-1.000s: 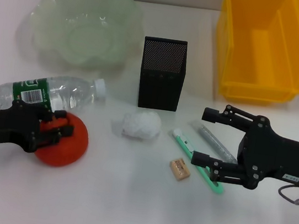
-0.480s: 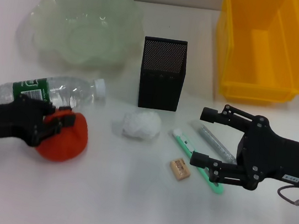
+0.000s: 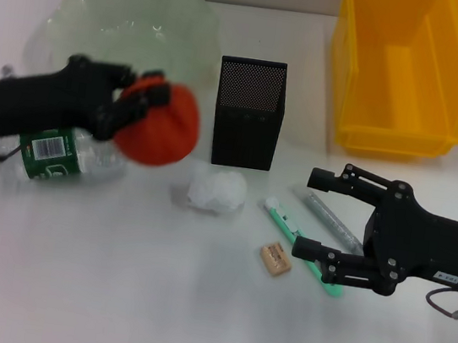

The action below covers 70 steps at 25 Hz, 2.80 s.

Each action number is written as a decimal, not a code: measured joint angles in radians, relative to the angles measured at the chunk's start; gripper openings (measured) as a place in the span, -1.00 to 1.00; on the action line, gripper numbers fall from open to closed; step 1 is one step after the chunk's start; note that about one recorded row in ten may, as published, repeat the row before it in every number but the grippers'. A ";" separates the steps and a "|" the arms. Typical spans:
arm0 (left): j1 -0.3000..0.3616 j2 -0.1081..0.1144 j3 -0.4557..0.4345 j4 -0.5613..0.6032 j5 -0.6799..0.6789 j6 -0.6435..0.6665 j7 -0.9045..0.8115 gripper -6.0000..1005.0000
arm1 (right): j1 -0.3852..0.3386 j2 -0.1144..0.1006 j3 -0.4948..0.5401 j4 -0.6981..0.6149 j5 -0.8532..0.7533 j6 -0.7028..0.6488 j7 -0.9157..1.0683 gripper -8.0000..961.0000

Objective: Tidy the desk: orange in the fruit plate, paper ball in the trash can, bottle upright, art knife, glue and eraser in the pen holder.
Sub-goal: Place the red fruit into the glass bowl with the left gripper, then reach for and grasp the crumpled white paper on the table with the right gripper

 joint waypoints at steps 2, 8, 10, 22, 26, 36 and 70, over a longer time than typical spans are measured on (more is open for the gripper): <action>-0.041 0.000 0.000 -0.013 -0.002 -0.048 0.003 -0.68 | 0.000 0.000 -0.002 0.004 0.000 -0.001 0.000 0.72; -0.127 -0.006 0.000 -0.040 -0.034 -0.253 0.004 -0.67 | -0.004 0.000 0.001 0.027 0.000 -0.006 0.000 0.72; -0.141 -0.006 0.000 -0.058 -0.065 -0.324 0.006 -0.67 | -0.009 0.001 0.001 0.028 0.000 -0.007 0.000 0.72; -0.160 -0.008 0.003 -0.171 -0.231 -0.579 0.233 -0.67 | -0.018 -0.001 0.005 0.039 0.023 -0.037 0.000 0.72; -0.162 -0.008 0.009 -0.192 -0.255 -0.630 0.258 -0.67 | -0.017 -0.001 0.002 0.039 0.023 -0.042 0.000 0.72; -0.191 -0.008 0.026 -0.227 -0.259 -0.665 0.285 -0.65 | -0.018 -0.001 0.004 0.039 0.025 -0.065 0.000 0.72; 0.101 0.054 0.397 0.000 -0.275 0.148 0.038 0.45 | -0.085 -0.006 0.038 -0.011 0.026 -0.070 0.014 0.72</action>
